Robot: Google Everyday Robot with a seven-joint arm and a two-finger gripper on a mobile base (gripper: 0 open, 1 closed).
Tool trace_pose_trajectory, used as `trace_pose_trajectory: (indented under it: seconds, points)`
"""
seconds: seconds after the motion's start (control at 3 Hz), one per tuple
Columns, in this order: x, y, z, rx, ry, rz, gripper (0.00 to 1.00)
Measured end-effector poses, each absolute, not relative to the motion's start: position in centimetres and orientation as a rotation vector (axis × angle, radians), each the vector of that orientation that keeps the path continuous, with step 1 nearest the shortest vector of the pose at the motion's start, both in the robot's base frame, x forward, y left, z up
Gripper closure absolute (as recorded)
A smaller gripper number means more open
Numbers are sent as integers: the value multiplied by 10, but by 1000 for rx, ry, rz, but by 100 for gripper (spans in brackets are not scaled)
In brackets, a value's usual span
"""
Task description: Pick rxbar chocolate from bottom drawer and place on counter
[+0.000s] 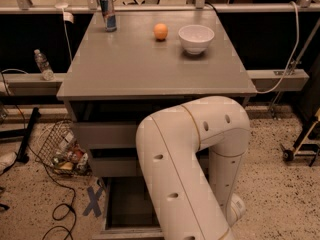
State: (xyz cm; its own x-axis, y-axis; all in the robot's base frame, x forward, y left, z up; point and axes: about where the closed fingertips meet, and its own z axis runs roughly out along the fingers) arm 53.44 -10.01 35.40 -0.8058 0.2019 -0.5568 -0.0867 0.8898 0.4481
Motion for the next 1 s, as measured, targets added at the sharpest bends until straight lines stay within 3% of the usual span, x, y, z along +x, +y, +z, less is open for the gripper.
trace_pose_trajectory:
  seconds: [1.0]
  points:
    - [546,-159,446,47,2241,657,100]
